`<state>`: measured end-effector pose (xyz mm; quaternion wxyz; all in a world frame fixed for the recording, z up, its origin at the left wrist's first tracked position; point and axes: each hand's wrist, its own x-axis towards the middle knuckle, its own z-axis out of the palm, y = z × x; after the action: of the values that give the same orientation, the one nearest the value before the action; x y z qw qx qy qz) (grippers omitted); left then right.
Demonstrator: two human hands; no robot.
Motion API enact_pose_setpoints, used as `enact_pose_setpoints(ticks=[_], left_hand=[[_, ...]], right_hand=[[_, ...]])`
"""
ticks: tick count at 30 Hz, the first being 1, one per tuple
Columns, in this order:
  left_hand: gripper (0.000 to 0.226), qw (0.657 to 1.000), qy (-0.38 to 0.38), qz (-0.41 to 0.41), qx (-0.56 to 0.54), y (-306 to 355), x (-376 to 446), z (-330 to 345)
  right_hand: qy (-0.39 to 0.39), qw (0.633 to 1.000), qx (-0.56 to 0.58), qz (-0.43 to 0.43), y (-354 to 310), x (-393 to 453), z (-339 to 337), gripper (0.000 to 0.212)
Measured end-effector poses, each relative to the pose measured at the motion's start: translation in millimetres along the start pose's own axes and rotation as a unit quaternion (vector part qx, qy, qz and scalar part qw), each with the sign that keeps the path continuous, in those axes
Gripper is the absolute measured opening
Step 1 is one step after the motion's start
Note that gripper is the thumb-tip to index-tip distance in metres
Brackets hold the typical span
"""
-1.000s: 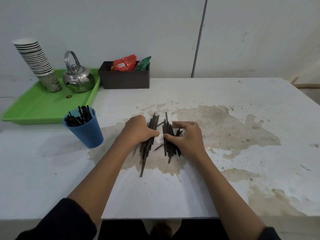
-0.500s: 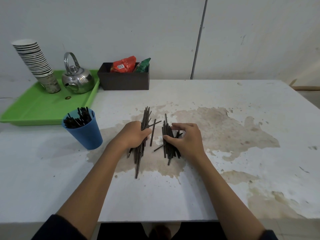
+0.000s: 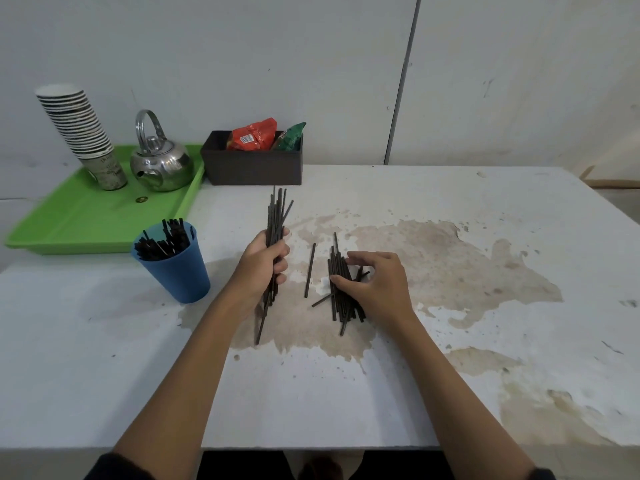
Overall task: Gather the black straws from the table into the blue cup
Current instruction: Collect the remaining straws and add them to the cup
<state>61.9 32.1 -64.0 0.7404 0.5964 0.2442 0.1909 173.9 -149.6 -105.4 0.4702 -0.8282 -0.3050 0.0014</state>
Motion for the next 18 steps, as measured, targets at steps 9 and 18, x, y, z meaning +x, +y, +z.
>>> enact_pose_setpoints(ticks=[9, 18], left_hand=[[0.02, 0.979, 0.062, 0.188, -0.043, 19, -3, 17], [0.023, 0.966, 0.052, 0.153, -0.201, 27, -3, 20]], right_hand=[[0.003, 1.0, 0.007, 0.014, -1, -1, 1, 0.047], [0.034, 0.998, -0.022, -0.042, -16, -4, -3, 0.034]])
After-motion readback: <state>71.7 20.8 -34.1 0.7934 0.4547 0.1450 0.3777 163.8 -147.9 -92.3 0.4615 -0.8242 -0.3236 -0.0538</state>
